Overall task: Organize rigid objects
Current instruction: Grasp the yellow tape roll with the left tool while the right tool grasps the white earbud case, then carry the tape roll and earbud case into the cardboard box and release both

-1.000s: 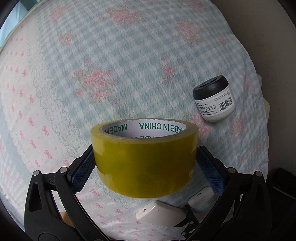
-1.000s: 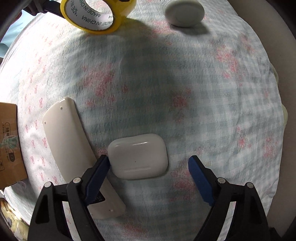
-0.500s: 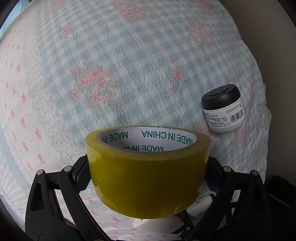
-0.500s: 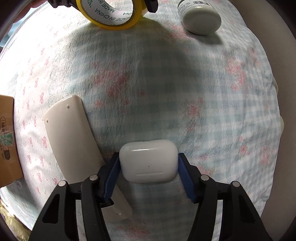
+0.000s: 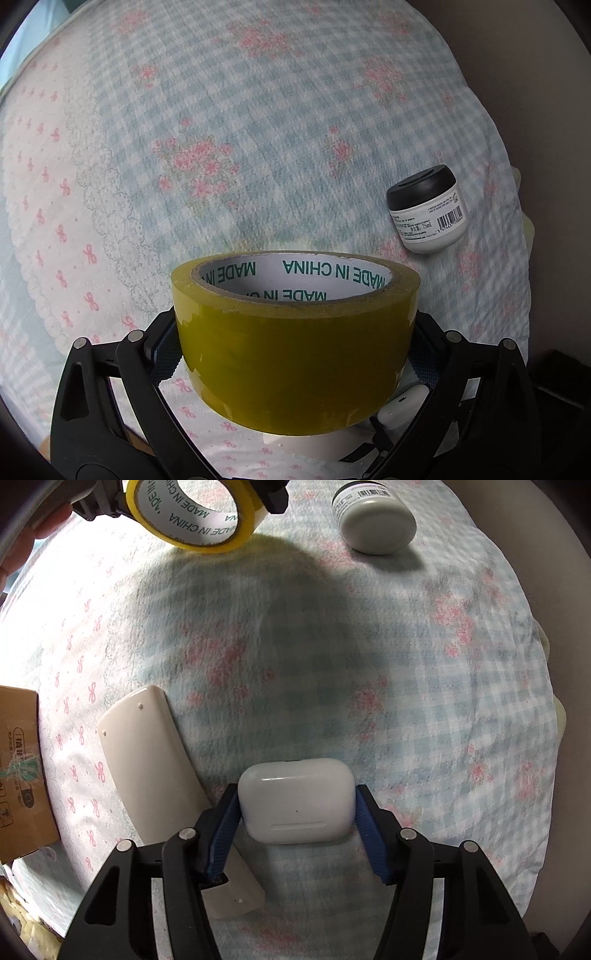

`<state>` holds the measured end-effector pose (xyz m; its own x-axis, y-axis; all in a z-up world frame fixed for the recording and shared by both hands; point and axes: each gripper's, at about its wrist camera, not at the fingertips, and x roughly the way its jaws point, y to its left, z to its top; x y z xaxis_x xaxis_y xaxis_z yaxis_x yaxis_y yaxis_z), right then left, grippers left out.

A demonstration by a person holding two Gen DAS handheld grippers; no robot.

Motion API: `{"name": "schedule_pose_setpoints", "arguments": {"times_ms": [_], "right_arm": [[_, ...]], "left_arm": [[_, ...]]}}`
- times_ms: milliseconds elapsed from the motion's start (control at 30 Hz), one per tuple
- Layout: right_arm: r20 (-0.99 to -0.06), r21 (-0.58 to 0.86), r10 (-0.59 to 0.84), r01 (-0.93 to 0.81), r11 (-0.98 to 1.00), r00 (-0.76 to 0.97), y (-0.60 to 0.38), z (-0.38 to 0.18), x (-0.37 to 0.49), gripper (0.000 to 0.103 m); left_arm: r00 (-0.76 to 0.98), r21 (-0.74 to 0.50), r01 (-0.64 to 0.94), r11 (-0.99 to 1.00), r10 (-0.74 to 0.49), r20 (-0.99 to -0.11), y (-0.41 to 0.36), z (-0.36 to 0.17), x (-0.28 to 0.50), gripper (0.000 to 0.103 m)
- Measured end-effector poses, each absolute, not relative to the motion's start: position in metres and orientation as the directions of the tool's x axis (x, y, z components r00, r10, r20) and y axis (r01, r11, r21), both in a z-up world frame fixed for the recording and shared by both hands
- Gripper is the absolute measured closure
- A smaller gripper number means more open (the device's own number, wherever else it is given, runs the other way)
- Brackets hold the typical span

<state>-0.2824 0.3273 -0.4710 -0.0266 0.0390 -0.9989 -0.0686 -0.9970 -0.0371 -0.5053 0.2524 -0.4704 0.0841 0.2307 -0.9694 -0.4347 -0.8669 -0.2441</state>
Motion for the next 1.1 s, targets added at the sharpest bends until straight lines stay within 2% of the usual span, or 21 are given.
{"name": "schedule_pose_setpoints", "arguments": {"times_ms": [300, 567, 733, 833, 1100], "right_arm": [[-0.997, -0.039, 0.044, -0.075, -0.996, -0.057, 0.338, -0.45, -0.272, 0.047], [-0.995, -0.014, 0.021, -0.065, -0.998, -0.095, 0.349, -0.411, -0.262, 0.047], [-0.99, -0.008, 0.015, -0.05, -0.999, -0.137, 0.325, -0.372, -0.268, 0.047], [-0.986, -0.008, 0.014, -0.04, -0.999, -0.167, 0.292, -0.355, -0.307, 0.047], [-0.971, 0.008, -0.015, 0.031, -0.999, -0.238, 0.229, -0.293, -0.302, 0.047]], "left_arm": [[0.041, -0.258, -0.431, -0.865, 0.266, -0.963, 0.235, -0.438, -0.494, 0.007], [-0.003, -0.303, -0.401, -0.864, 0.332, -0.943, 0.231, -0.382, -0.477, 0.007], [-0.05, -0.342, -0.364, -0.866, 0.385, -0.922, 0.194, -0.337, -0.456, 0.007], [-0.085, -0.354, -0.34, -0.871, 0.403, -0.911, 0.166, -0.313, -0.444, 0.007], [-0.162, -0.35, -0.256, -0.901, 0.397, -0.903, 0.058, -0.263, -0.396, 0.007]]}}
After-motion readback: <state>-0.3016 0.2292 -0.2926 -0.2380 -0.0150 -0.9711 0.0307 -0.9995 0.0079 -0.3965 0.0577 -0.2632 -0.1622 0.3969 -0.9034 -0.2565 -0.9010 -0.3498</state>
